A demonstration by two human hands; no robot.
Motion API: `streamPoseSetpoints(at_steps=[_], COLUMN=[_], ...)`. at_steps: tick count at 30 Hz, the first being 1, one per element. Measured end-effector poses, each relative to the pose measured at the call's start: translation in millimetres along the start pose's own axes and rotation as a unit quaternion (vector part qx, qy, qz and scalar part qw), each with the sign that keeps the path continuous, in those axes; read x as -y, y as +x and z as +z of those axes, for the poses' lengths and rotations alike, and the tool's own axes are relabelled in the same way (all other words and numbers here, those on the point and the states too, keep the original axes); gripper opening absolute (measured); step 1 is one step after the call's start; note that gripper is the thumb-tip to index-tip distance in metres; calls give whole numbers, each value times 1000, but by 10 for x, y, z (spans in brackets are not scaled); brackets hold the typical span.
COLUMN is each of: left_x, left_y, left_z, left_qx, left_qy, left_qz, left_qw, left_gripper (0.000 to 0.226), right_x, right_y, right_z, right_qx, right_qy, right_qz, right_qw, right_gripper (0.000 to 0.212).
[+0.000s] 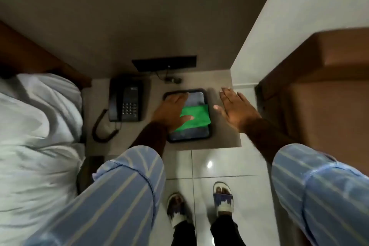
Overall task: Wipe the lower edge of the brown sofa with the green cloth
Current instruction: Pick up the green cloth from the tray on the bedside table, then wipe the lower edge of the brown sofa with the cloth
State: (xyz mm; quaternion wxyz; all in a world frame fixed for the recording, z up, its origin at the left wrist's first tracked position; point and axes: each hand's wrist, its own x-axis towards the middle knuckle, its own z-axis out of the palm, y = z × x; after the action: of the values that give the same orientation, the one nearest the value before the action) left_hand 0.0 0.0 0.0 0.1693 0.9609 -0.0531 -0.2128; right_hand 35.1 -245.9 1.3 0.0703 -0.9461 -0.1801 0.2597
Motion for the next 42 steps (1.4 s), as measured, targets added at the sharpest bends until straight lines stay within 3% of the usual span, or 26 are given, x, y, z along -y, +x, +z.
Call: streamPoseSetpoints(at_steps=[6,14,19,27,35,42], left_x=[276,501,257,-426,-1352,-2018], left_y=[366,569,592,-54,-1253,-2352], left_z=[1164,1558,1243,364,-398,-166], left_qx=[45,-74,-39,-111,-161,-204], left_qy=[109,146,127,70,-20,-65], left_qz=[-16,25,-7,-63,-80,-100], left_qw=[993,986,991,989,983,972], left_gripper=[80,42,33,31,36,34], right_x=[-366,-511,-535,-480,-276,-214], right_y=[315,330,355,-214,-1609,-3017], right_z=[1229,1853,1613,499,-336,-223], right_qx=[45,-18,9,-11,-90,-135], right_qy=[33,13,15,-20,-30,-36], right_qz=[6,-37,-32,-10,2,10], right_qw=[998,999,999,1000,996,990], right_gripper=[67,76,67,75,76,76])
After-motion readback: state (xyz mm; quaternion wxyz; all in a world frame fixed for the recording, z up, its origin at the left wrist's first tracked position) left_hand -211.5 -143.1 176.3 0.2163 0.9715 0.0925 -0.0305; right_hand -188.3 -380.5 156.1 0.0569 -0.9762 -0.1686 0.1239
